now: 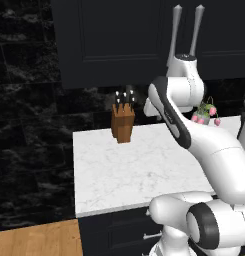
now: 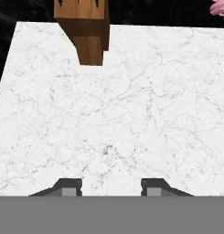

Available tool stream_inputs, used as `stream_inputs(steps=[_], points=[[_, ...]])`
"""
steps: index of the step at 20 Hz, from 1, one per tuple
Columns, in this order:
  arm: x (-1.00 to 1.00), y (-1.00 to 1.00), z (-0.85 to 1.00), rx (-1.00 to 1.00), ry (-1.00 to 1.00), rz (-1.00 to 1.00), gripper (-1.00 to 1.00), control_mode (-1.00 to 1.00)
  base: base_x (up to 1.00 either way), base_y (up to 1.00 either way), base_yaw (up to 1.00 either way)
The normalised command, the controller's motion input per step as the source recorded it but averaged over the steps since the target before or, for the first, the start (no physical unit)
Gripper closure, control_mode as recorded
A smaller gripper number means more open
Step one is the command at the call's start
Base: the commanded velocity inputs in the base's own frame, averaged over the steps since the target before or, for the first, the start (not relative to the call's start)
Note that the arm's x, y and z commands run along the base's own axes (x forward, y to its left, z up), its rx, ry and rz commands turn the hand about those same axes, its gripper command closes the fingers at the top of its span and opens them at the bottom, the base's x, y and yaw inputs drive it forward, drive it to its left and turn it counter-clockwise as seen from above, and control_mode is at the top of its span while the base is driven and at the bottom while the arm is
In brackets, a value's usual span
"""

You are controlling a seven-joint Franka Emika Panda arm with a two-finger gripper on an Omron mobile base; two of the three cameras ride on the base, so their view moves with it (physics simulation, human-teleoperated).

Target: Navigate to the toaster oven.

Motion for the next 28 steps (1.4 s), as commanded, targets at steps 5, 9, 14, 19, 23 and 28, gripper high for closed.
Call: stream_inputs(steps=[5,9,14,19,23,28], points=[[-0.44,0.00,-0.19,0.00,0.00,0.00,-1.00,-1.00,0.00,0.00,0.00],[-0.72,-0.01,-0.46,0.00,0.00,0.00,-1.00,-1.00,0.00,0.00,0.00],[-0.14,-0.02,-0.10,0.00,0.00,0.00,-1.00,1.00,-0.56,-0.12,0.00],[0.00,0.00,0.00,0.00,0.00,0.00,-1.00,1.00,-0.59,-0.29,-0.04],[0.00,0.00,0.00,0.00,0.00,0.00,-1.00,1.00,-0.27,-0.55,-0.24],[0.00,0.00,0.00,0.00,0.00,0.00,-1.00,1.00,-0.01,-0.58,-0.40]])
